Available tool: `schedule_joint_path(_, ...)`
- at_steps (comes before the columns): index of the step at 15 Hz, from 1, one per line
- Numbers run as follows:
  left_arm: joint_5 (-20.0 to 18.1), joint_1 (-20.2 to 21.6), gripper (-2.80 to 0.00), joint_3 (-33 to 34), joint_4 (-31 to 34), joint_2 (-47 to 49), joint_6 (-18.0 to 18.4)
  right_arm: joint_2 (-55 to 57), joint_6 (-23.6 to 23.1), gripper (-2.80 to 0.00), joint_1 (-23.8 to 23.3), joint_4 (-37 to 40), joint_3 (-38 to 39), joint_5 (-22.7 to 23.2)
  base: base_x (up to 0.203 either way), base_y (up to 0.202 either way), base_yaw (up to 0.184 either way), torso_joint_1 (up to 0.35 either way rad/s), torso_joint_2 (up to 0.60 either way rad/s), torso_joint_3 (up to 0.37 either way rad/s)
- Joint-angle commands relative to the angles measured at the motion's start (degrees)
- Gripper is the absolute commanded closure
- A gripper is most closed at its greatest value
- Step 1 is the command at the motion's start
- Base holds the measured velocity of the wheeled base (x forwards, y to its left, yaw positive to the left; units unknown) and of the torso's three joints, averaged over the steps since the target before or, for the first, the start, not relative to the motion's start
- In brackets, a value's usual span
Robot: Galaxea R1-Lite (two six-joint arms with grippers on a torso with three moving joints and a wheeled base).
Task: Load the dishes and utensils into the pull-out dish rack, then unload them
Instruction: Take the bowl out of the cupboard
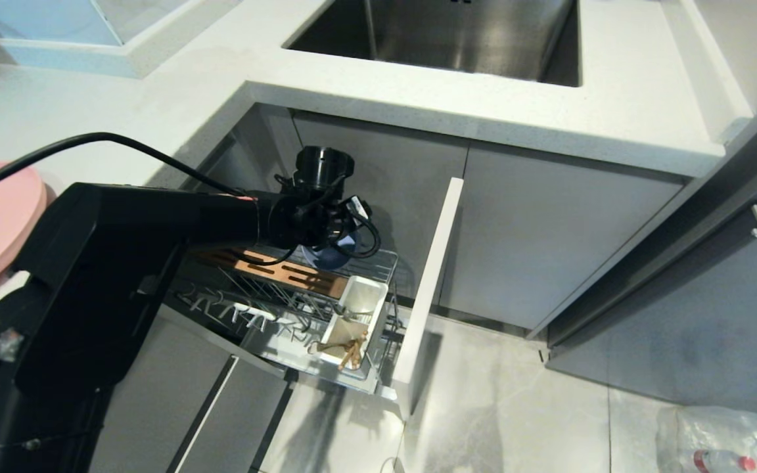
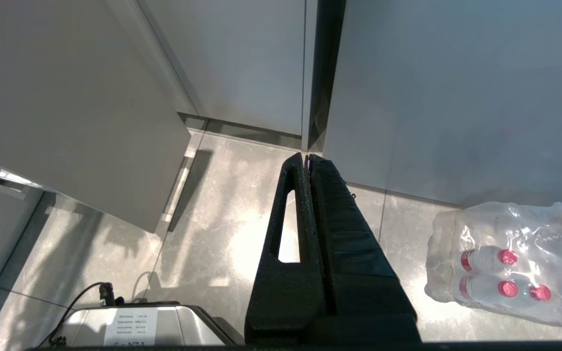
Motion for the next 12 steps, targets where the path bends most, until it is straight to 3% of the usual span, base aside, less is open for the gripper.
schedule_joint_path(1,-0.2,0.4,-2.80,-0.3,0.0,1.0,-0.2,0.0,0.0,0.00,0.0,0.0,0.0,0.0,0.000,0.000,0.000,0.000,0.00,0.000)
schedule_joint_path(12,-2.0,0.8,-2.80,-0.8,0.1,2.3,0.5,0.0,0.0,0.00,0.0,0.0,0.0,0.0,0.000,0.000,0.000,0.000,0.00,0.000)
